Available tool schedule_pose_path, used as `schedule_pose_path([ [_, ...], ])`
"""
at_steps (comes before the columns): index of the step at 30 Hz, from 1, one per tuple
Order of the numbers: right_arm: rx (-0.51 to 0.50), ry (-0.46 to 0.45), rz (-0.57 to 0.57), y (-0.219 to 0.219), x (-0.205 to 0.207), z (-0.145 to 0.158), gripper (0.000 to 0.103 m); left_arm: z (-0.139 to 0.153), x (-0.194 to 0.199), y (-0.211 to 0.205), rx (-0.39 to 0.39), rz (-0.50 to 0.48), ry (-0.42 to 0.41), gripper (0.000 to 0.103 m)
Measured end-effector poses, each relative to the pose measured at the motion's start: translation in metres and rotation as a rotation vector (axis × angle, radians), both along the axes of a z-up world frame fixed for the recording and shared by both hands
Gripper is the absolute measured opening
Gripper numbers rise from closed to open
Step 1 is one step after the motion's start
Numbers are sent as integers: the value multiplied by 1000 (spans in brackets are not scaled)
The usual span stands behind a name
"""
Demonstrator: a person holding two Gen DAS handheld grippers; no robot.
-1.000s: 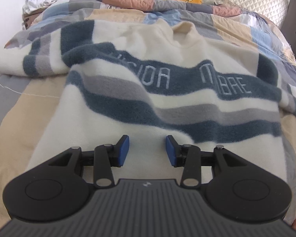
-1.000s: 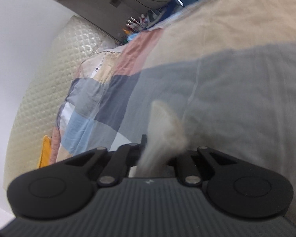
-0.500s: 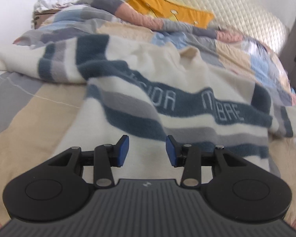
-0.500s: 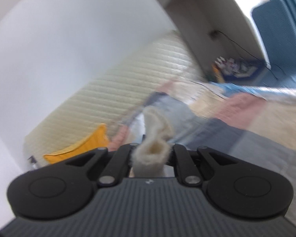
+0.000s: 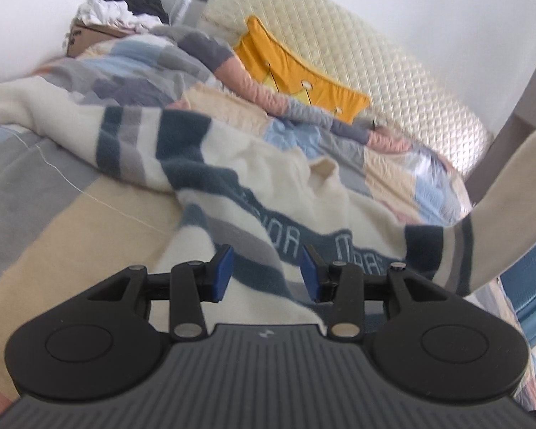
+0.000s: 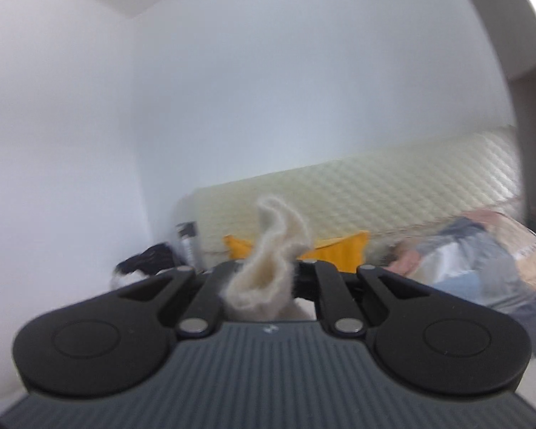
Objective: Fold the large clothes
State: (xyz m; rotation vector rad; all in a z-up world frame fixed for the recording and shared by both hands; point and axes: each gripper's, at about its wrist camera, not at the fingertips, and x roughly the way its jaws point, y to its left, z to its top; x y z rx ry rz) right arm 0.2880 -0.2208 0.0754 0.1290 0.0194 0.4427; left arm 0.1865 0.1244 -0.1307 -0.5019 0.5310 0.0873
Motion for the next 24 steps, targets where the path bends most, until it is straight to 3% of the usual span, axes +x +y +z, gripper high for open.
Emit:
schedule_pose_path([
  [5,-78,17,138,85,-34,-20,10,9,-19,34,-40,81,-37,47],
  [7,-104,39,184,113,-45,-37,10,13,-21,44,-7,98,-20,47],
  [10,-131,121,241,152,-57,-75,10,18,-27,58,27,128,-27,47],
  [13,-198,209,283,189,-72,-122,10,18,-34,75,-18,136,-42,47],
  [20,-325,372,333,240,-90,-215,12,10,-37,91,-77,140,-42,47],
  [24,-386,413,359,257,-96,-236,13,7,-35,88,-76,119,-31,47],
])
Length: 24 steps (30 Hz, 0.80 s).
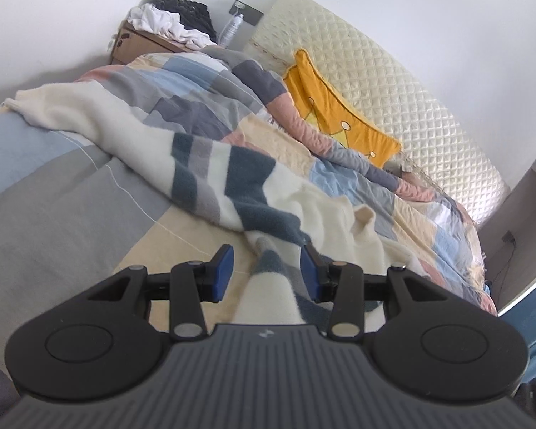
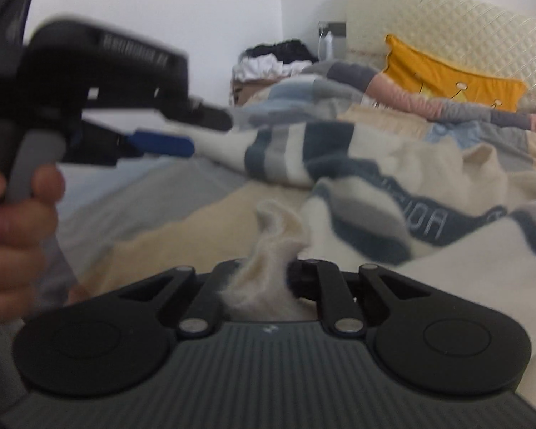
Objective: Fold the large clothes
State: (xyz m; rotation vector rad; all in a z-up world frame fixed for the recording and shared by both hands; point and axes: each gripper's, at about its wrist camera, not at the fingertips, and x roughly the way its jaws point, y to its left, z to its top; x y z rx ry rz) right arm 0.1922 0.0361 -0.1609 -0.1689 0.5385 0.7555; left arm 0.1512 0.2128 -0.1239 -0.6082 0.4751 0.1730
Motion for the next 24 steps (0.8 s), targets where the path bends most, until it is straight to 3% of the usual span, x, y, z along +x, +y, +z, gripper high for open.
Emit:
schedule_pose_path([
  [2,-11,30,15,0,1,3,20,0,1,-3,6,-8,-1,47],
  [6,-36,73,83,-14,-11,20,60,1,3,-10,18,-33,-1,47],
  [9,-34,77,136,-36,-23,32,59,0,8,-21,38,-71,18,47],
  [12,-24,82,99,-62,-23,43,60,-4,14,-37,76,-101,46,47],
  [18,18,86,-102,-110,6,44,60,-15,24,-73,100,-209,80,46],
  [24,7,104,-286,-128,37,29,59,-31,34,-107,134,-310,142,46],
])
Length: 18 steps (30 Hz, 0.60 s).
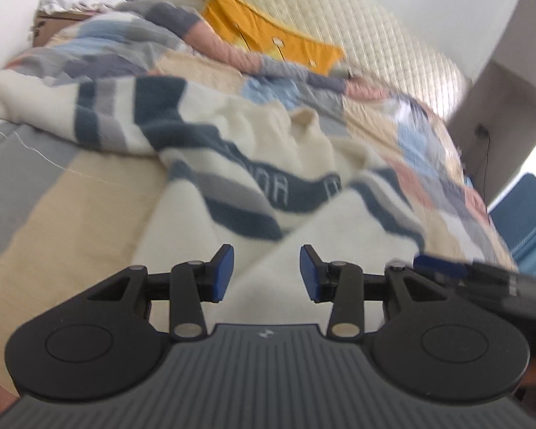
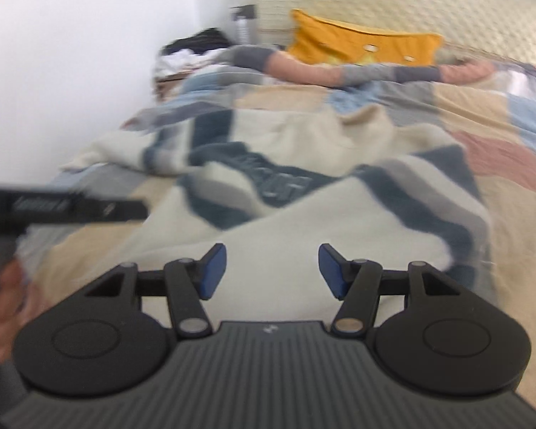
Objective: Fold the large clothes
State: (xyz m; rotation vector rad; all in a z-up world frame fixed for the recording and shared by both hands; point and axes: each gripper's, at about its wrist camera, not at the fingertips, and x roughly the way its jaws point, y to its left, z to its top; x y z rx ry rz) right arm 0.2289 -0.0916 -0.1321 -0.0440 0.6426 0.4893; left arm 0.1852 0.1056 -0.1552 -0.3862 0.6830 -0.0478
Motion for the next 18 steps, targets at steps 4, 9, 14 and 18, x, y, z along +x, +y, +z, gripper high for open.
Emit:
schedule_pose_path([
  [4,-5,10,-25,-10,6,-10,56,-14,8,-14,41,-24,56,44],
  [9,-50,48,-51,-18,17,-27,47,-34,19,-27,114,-41,143,40],
  [14,-92,109,-54,-13,26,-52,43,-55,31,-34,161,-26,212,40],
  [18,-86,127,-64,-13,27,-64,43,-55,26,-29,118,17,192,38],
])
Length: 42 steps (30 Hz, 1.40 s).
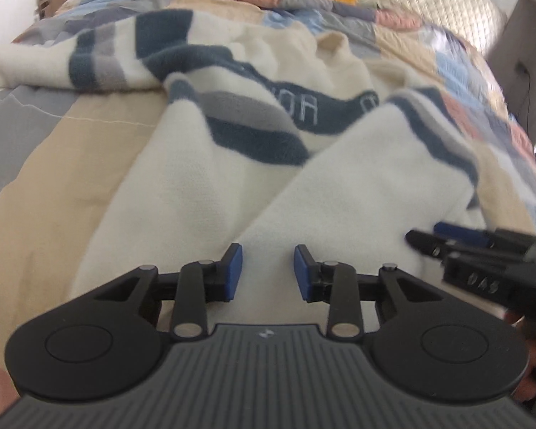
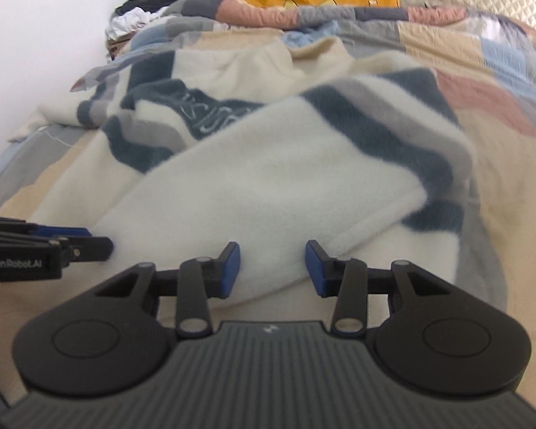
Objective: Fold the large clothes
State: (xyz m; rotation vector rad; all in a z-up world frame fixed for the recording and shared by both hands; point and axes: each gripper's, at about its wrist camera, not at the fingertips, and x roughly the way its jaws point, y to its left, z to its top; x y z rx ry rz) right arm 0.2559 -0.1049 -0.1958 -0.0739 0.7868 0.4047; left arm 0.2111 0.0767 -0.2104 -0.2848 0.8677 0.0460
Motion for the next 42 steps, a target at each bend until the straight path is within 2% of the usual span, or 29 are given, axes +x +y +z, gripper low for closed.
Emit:
schedule_pose_path([
  [2,-1,-7,4,-1,-2,0,43,8,-5,10,-61,34,-31,39],
  [5,40,6,-12,-9,-1,1,42,33,-11,44,-173,138,-100,38],
  [8,73,26,-25,-14,-1,1,42,59,-10,100,-244,268,-168,40],
  [9,75,31,-28,-15,-1,2,42,65,-9,122,-259,311,-183,46],
  [11,72,34,-32,-14,-2,3,42,69,-4,169,-274,413,-176,50],
  [15,61,28,-38,-11,-3,5,42,52,1,262,-378,618,-161,50],
  [18,36,21,-38,-7,-3,6,43,23,-1,325,-513,743,-168,50],
  [20,21,14,-43,-5,-2,7,43,6,-3,359,-559,817,-179,50],
  [24,-12,14,-43,1,1,7,43,-24,-2,412,-620,925,-218,50],
  [27,-2,20,-60,2,8,9,43,-36,1,442,-660,964,-278,50],
  [29,-1,19,-68,3,12,8,43,-38,4,458,-662,1013,-319,50],
  [32,-9,24,-67,5,15,6,42,-43,11,480,-665,1116,-333,50],
  [36,-21,25,-69,9,18,4,42,-44,30,503,-614,1138,-328,49],
  [39,-37,20,-68,14,19,3,43,-36,51,510,-541,1124,-297,46],
  [40,-48,18,-67,16,20,1,43,-32,56,512,-505,1116,-295,31],
  [42,-68,15,-66,20,20,-1,43,-21,68,512,-416,1092,-256,12],
])
